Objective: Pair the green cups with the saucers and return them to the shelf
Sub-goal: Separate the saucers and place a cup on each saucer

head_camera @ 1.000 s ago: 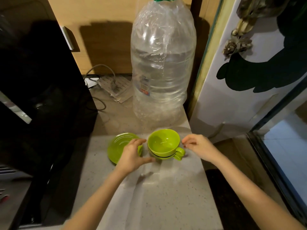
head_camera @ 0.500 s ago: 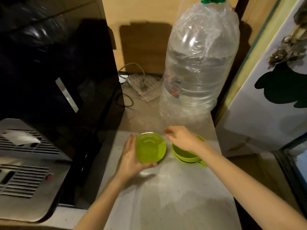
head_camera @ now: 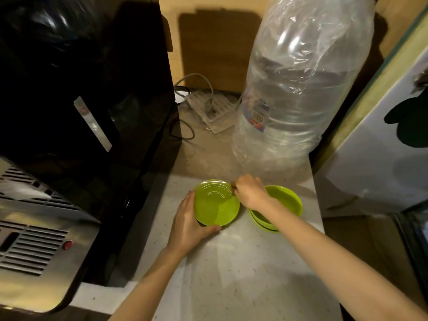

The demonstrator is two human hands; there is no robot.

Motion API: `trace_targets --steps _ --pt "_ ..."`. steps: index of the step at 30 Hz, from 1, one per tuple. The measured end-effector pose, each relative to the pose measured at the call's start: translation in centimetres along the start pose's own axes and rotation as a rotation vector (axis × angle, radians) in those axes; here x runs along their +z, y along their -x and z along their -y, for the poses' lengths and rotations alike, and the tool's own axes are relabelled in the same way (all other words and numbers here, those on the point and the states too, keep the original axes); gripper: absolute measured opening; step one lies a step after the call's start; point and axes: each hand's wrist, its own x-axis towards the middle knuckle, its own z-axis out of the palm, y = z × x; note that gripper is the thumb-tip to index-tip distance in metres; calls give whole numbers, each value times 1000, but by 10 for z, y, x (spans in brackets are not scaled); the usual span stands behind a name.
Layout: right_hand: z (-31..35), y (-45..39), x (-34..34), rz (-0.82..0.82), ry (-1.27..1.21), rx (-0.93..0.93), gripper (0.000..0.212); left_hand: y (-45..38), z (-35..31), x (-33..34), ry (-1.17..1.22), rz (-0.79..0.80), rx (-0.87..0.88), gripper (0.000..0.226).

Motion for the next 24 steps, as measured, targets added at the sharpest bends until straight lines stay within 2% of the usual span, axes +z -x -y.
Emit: trace_targets --steps 6,13,17,24 --pt "2 3 -4 -62 -87 32 30 0 0 -10 1 -63 54 115" --pt "15 34 -13 -195 -252 -25 26 23 1 -37 36 -102 152 112" --pt "29 62 -4 -239 -295 62 23 50 1 -48 6 -95 199 111" --pt "35 91 39 -182 -524 128 20 90 17 -43 -23 86 89 117"
